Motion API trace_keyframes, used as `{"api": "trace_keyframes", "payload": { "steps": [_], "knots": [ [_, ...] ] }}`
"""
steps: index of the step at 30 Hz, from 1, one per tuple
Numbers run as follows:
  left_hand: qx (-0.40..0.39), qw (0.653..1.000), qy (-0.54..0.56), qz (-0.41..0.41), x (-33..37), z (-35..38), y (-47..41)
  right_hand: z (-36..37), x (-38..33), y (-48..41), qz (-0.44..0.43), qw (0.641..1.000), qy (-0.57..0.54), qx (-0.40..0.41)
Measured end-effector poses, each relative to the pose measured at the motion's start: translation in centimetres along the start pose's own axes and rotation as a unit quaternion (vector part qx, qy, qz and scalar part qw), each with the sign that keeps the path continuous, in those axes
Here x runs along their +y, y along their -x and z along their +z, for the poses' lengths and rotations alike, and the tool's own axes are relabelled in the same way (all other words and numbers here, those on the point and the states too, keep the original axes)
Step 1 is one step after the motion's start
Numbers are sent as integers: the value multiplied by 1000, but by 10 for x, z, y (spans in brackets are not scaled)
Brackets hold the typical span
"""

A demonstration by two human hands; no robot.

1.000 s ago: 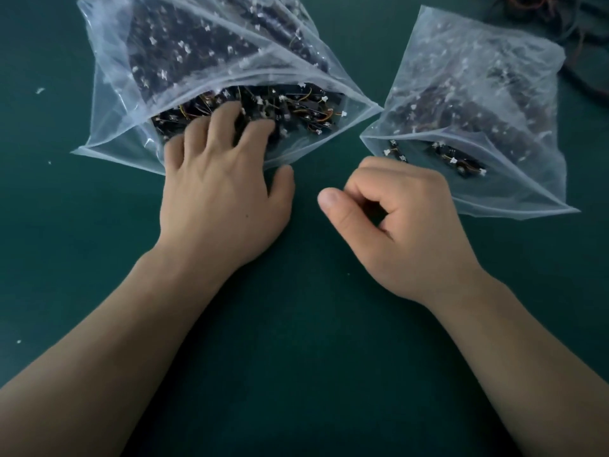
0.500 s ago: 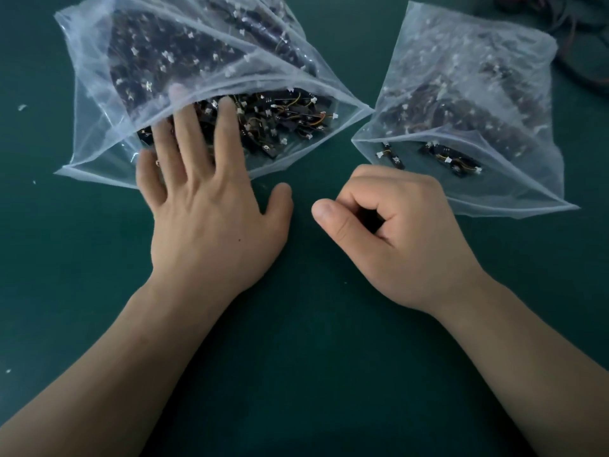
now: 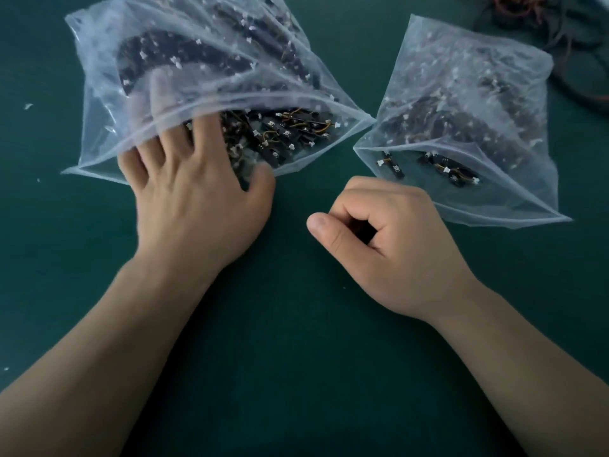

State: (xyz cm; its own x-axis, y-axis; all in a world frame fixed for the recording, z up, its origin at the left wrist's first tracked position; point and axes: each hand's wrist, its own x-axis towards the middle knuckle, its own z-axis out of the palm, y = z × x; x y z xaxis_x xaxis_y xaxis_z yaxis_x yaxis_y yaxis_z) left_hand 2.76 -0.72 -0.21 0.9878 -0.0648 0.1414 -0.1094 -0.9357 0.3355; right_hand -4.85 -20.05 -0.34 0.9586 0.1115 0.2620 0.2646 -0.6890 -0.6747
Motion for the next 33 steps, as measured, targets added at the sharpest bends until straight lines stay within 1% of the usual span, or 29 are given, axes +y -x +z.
{"api": "trace_keyframes", "payload": {
  "steps": [2,5,8,10,15,18,21,33],
  "knots": [
    [-27,999,-14,-16,-2,-2,-11,0,1,0,-3,1000,12,-7],
    [-28,998,-58,14,-2,1,-5,1,2,1,-3,1000,15,-10],
    [-12,998,-53,31,-3,1,3,1,2,0,-11,1000,20,-14],
    [-19,997,-56,40,-3,1,7,1,1,1,-7,1000,24,-9],
    [-35,996,-64,49,1,4,15,0,0,6,4,999,-5,38],
    [-36,996,-65,49,0,3,14,-1,1,5,19,1000,-9,23],
    [-36,996,-62,47,1,3,15,1,1,5,14,1000,19,7],
    [-48,996,-46,58,-6,-4,28,2,-1,3,28,999,21,20]
  ]
}}
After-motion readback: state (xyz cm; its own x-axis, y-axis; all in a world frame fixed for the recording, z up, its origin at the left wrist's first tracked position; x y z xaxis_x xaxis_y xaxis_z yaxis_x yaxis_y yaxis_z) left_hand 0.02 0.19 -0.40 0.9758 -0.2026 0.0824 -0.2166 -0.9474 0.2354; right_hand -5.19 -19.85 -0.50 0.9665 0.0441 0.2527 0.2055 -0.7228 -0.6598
